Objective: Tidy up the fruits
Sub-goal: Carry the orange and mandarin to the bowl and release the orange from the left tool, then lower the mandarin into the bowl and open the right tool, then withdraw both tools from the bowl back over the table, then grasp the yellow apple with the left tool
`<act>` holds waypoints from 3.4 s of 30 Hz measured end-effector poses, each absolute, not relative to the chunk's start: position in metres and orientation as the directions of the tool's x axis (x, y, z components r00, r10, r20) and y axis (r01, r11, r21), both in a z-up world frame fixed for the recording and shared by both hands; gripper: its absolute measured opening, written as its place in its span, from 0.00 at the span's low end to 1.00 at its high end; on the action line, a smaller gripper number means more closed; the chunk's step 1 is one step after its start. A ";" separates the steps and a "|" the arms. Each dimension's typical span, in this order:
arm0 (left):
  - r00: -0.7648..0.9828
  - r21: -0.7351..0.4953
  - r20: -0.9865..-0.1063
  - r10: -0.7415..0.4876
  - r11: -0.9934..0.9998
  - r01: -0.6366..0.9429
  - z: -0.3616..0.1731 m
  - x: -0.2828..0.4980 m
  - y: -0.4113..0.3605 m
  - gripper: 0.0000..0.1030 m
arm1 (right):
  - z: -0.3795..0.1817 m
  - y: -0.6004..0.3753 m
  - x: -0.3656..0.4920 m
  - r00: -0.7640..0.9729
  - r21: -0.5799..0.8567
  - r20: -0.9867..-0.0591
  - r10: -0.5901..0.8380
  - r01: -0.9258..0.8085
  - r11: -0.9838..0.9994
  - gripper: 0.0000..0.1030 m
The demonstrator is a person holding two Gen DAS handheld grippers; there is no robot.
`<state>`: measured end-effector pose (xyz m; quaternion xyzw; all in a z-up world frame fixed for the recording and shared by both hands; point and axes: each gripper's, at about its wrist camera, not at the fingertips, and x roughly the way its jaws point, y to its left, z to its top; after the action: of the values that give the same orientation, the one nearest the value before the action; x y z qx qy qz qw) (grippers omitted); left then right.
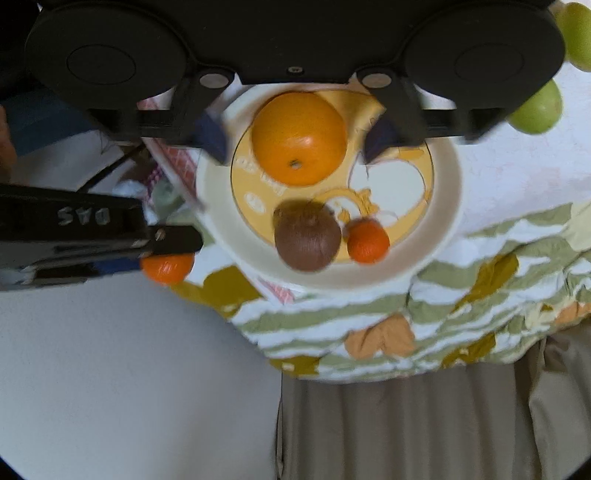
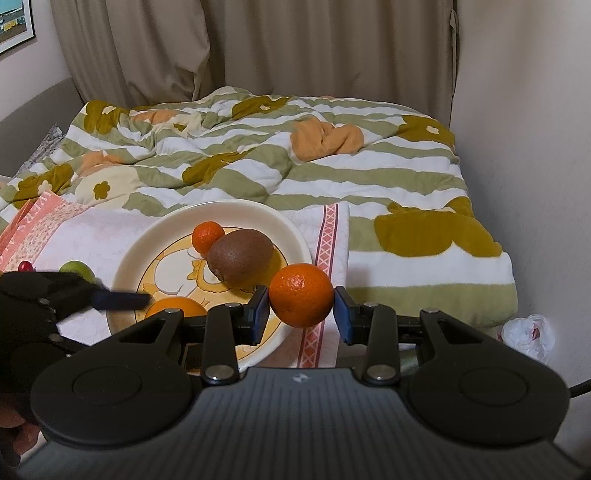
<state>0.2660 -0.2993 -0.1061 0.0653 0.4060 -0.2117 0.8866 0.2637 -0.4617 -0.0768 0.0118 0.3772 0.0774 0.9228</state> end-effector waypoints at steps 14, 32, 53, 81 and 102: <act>0.622 -0.041 -0.736 -0.268 0.935 0.353 -0.081 0.245 -0.264 0.98 | -0.081 -0.434 0.278 0.678 0.088 -0.704 0.211 -0.212 0.973 0.51; 0.642 -0.057 -0.738 -0.207 0.968 0.245 -0.078 0.223 -0.232 0.98 | -0.101 -0.423 0.290 0.665 0.108 -0.709 0.236 -0.228 0.968 0.90; 0.753 -0.037 -0.640 -0.155 0.984 0.172 -0.026 0.152 -0.226 0.98 | -0.028 -0.436 0.205 0.746 0.062 -0.649 0.149 -0.144 0.988 1.00; 0.835 0.037 -0.548 0.054 0.998 -0.041 0.015 0.045 -0.045 0.99 | 0.020 -0.302 0.106 0.774 0.059 -0.602 0.196 -0.202 0.978 1.00; 0.755 0.046 -0.640 -0.143 0.974 0.224 -0.038 0.133 0.090 0.99 | -0.049 -0.125 0.110 0.708 0.072 -0.701 0.081 -0.044 0.996 1.00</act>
<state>0.1332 0.0896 -0.0384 0.0601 0.3360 -0.0981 0.9348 0.1096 -0.1251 -0.0487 0.0248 0.3804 0.0338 0.9239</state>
